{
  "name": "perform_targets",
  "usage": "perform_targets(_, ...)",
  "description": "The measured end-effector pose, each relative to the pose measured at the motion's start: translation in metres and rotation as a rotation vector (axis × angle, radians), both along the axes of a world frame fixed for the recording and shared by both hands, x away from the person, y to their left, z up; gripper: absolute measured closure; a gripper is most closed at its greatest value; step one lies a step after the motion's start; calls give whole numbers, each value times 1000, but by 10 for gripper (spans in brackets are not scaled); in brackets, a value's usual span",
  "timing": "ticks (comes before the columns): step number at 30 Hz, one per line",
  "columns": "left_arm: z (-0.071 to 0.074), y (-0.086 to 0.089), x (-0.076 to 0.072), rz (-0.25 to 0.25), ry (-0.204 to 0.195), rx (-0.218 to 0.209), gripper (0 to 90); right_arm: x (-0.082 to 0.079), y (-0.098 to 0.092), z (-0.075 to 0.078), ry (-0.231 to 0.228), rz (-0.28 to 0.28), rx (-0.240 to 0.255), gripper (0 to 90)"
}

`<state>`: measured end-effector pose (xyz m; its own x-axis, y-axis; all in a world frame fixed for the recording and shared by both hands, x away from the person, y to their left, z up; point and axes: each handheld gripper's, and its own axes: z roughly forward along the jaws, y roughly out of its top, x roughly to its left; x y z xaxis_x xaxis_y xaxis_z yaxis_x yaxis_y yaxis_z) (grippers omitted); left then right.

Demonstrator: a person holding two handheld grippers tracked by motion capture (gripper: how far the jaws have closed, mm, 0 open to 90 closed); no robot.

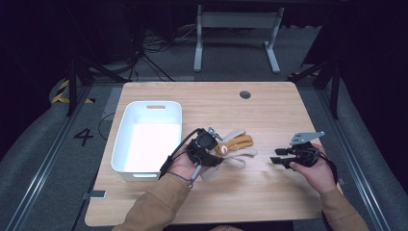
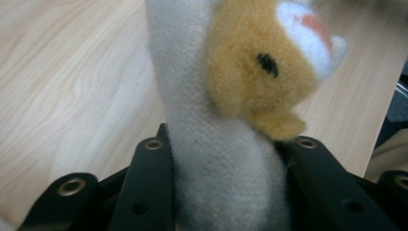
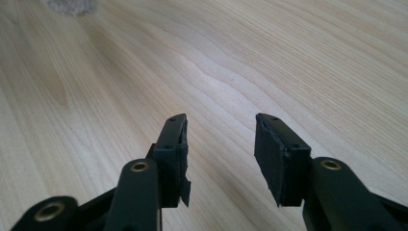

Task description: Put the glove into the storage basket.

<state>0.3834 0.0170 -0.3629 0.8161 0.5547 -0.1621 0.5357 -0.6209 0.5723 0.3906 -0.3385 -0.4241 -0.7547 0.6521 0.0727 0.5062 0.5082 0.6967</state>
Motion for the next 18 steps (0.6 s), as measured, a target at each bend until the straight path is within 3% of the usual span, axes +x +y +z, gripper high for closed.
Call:
perform_targets(2,5,3,0,19,-2,9,673,4,0,-8,17,15,4,563)
perform_targets(4,11,5,0,31,2,14,673,7,1,-15,11,25,-40,563)
perform_targets(5,14,6,0,44,0,13,673,8,2,-17,18,26,-38,563)
perform_targets(7,19,9,2,64,5,13,673,8,2,-20,8,20,-23,566)
perform_targets(10,26,13,4,102,14,15,673,3,5,-25,10,7,37,567)
perform_targets(13,30,18,5,135,18,14,674,-6,11,-36,9,16,54,570)
perform_targets(15,33,21,5,155,17,10,673,-10,14,-34,12,16,43,575)
perform_targets(18,38,28,5,188,17,-8,674,-17,16,-26,-26,17,58,575)
